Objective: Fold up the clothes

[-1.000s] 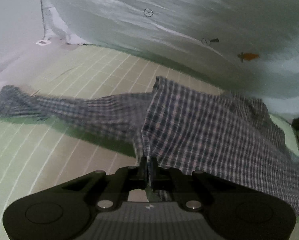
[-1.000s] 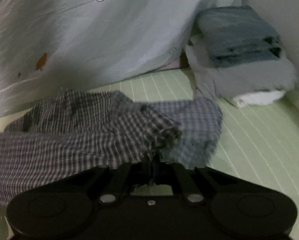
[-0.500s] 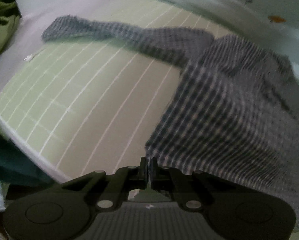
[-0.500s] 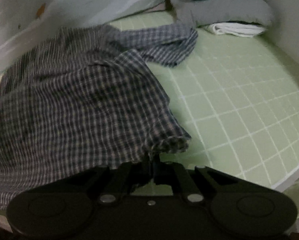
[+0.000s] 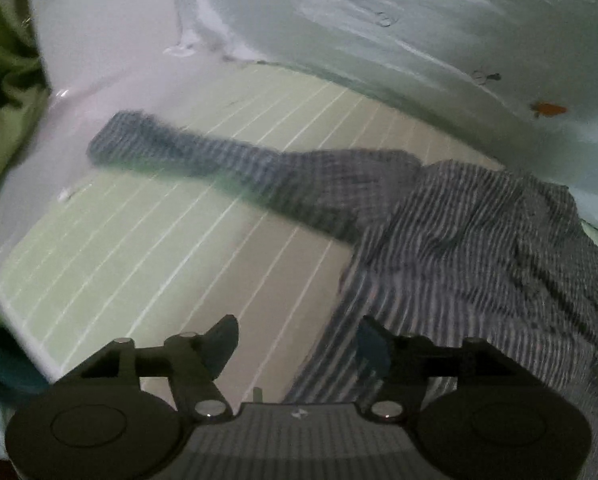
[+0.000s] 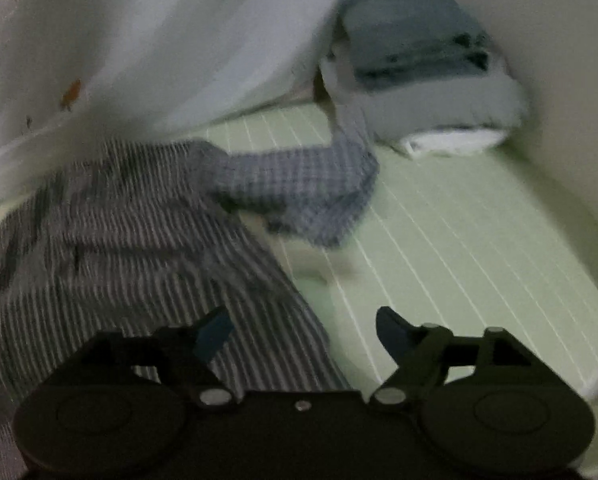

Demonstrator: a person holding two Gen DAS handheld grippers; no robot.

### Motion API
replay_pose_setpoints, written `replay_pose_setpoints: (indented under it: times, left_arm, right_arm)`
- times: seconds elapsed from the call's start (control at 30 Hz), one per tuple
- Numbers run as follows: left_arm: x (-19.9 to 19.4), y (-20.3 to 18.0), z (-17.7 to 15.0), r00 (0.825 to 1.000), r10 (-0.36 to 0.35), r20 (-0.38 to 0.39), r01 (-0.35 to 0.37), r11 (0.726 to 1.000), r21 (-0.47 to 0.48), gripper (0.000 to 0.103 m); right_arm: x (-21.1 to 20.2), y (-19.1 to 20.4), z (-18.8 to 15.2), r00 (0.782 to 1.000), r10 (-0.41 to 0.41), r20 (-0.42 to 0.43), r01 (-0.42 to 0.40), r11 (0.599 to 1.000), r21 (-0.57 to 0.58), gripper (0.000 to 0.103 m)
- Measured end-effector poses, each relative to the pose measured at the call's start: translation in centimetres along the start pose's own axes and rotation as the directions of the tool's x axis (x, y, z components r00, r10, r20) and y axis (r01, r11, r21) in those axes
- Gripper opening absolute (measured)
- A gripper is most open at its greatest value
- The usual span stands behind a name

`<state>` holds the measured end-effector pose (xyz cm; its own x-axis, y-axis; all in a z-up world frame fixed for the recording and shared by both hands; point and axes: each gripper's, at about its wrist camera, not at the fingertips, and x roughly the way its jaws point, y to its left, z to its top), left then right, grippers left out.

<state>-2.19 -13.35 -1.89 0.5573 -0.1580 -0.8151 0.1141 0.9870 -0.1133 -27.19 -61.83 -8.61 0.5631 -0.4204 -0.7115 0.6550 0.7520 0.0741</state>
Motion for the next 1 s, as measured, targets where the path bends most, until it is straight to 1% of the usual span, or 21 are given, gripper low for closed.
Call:
replay_pose_setpoints:
  times: [0.07, 0.13, 0.2, 0.33, 0.4, 0.5, 0.57, 0.63, 0.67, 0.7, 0.77, 0.83, 0.93, 1.0]
  left_arm:
    - [1.1, -1.0, 1.4, 1.0, 0.005, 0.006, -0.005, 0.999, 0.033, 0.07]
    - [2.4, -2.4, 2.8, 1.0, -0.002, 0.008, 0.001, 0.997, 0.077, 0.072]
    - [3.7, -3.8, 4.1, 1.0, -0.017, 0.008, 0.016, 0.994, 0.109, 0.074]
    - [7.6, -6.5, 7.7, 0.997, -0.081, -0.007, 0.081, 0.987, 0.136, 0.077]
    - [9.9, -8.5, 9.7, 0.994, -0.11, -0.014, 0.111, 0.979, 0.171, 0.078]
    - [13.4, -11.6, 12.6, 0.988, -0.154, -0.026, 0.156, 0.962, 0.223, 0.081]
    - [15.6, -14.0, 14.3, 0.979, -0.203, -0.035, 0.205, 0.946, 0.253, 0.084]
    - [17.7, -16.4, 15.8, 0.967, -0.25, -0.049, 0.254, 0.928, 0.271, 0.084]
    - [18.7, -17.3, 16.5, 0.962, -0.268, -0.061, 0.274, 0.924, 0.266, 0.084]
    - [19.7, -18.2, 17.1, 0.956, -0.286, -0.073, 0.295, 0.92, 0.26, 0.084]
    - [21.2, -19.4, 17.5, 0.941, -0.321, -0.107, 0.337, 0.912, 0.235, 0.084]
    - [22.7, -20.6, 18.0, 0.924, -0.356, -0.14, 0.379, 0.902, 0.208, 0.084]
    - [25.0, -22.3, 18.8, 0.894, -0.408, -0.187, 0.438, 0.884, 0.165, 0.084]
    - [26.5, -23.5, 19.3, 0.87, -0.442, -0.217, 0.475, 0.87, 0.134, 0.084]
  right_arm:
    - [1.5, 0.7, 1.4, 1.0, 0.015, 0.006, -0.015, 1.0, -0.019, 0.084]
    - [2.8, 1.8, 2.8, 1.0, 0.028, 0.012, -0.028, 0.998, -0.057, 0.084]
    - [4.4, 3.3, 4.6, 0.998, 0.061, 0.022, -0.058, 0.994, -0.093, 0.084]
    - [8.0, 6.6, 8.9, 0.991, 0.128, 0.047, -0.12, 0.982, -0.149, 0.088]
    - [10.4, 8.5, 11.1, 0.985, 0.165, 0.047, -0.155, 0.973, -0.169, 0.088]
    - [14.4, 11.8, 14.7, 0.973, 0.23, 0.029, -0.222, 0.962, -0.157, 0.088]
    - [17.3, 13.8, 17.0, 0.952, 0.307, 0.0, -0.305, 0.947, -0.097, 0.088]
    - [20.2, 15.9, 19.4, 0.923, 0.384, -0.024, -0.385, 0.922, -0.033, 0.088]
    - [22.0, 16.8, 20.5, 0.906, 0.42, -0.043, -0.42, 0.907, 0.012, 0.088]
    - [23.7, 17.6, 21.2, 0.895, 0.44, -0.071, -0.437, 0.898, 0.053, 0.088]
    - [27.2, 19.1, 22.4, 0.87, 0.478, -0.125, -0.462, 0.876, 0.136, 0.088]
    - [29.4, 20.0, 22.0, 0.852, 0.492, -0.179, -0.458, 0.866, 0.202, 0.087]
    - [32.3, 21.0, 21.2, 0.821, 0.513, -0.252, -0.442, 0.849, 0.29, 0.084]
    - [33.1, 21.3, 20.5, 0.807, 0.523, -0.274, -0.436, 0.841, 0.32, 0.082]
